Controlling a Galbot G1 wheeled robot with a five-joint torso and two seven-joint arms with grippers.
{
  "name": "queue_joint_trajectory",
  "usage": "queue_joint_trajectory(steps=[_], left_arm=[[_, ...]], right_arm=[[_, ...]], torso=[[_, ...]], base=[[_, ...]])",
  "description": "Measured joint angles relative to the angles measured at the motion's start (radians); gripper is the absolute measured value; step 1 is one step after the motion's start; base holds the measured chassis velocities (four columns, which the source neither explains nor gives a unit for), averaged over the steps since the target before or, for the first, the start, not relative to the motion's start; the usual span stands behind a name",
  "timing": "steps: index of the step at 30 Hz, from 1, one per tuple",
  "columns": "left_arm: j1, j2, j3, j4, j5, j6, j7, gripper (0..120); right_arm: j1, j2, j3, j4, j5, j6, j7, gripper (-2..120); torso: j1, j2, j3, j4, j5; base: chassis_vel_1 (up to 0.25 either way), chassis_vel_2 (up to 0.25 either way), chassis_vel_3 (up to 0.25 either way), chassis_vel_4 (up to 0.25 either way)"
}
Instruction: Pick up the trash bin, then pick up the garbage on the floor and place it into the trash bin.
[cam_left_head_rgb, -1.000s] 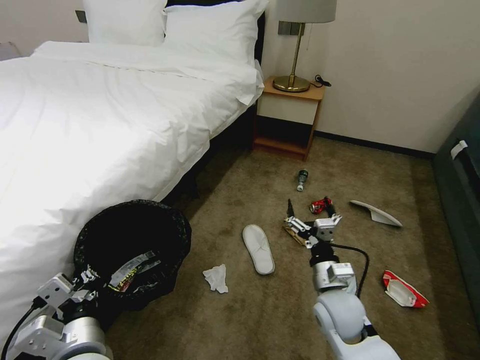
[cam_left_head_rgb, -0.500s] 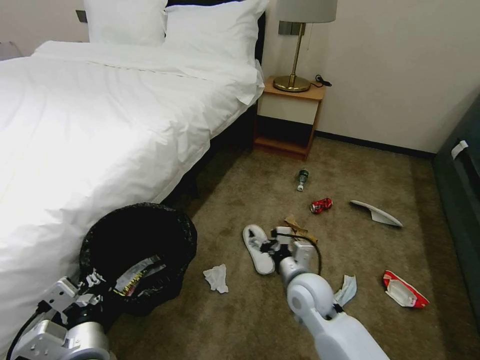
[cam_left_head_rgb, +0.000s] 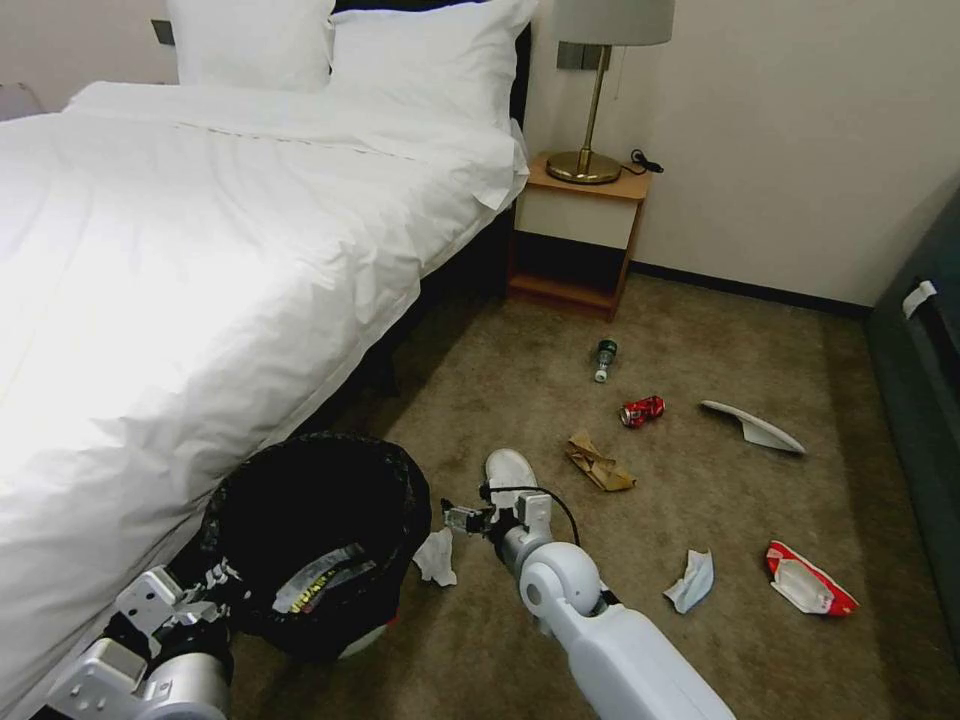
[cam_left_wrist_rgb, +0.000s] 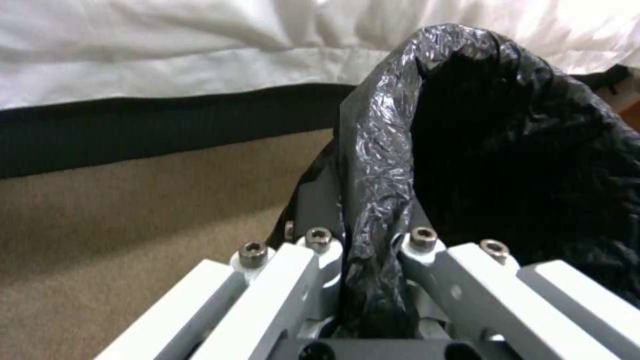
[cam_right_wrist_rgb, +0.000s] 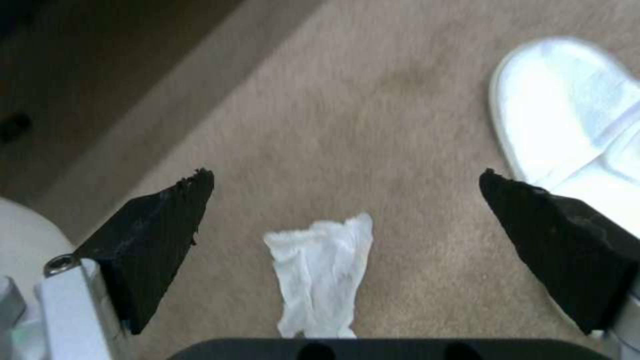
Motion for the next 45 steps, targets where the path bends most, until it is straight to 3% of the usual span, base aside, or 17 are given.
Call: queue_joint_trajectory(steps=[17, 29, 45], left_arm=[[-0.007, 0.005, -0.032, 0.000, 0.005, -0.007, 0.006, 4], [-0.008, 0.001, -0.036, 0.000, 0.019, -0.008, 0.009, 4], [-0.003, -0.002, -0.033, 0.001, 0.027, -0.012, 0.012, 4]], right_arm=[[0.039, 0.075, -0.020, -0.202, -0.173, 0.037, -0.120, 100], [0.065, 0.179, -0.009, -0.392, -0.406, 0.069, -0.205, 100], [0.083, 0.214, 0.050, -0.515, -0.478, 0.066, -0.243, 100]], torso=[[0.000, 0.000, 0.000, 0.0000, 0.0000], [0.000, 0.000, 0.000, 0.0001, 0.0000], [0.000, 0.000, 0.000, 0.0000, 0.0001]], base=[[0.000, 0.000, 0.000, 0.000], [0.000, 0.000, 0.000, 0.000], [0.000, 0.000, 0.000, 0.000]])
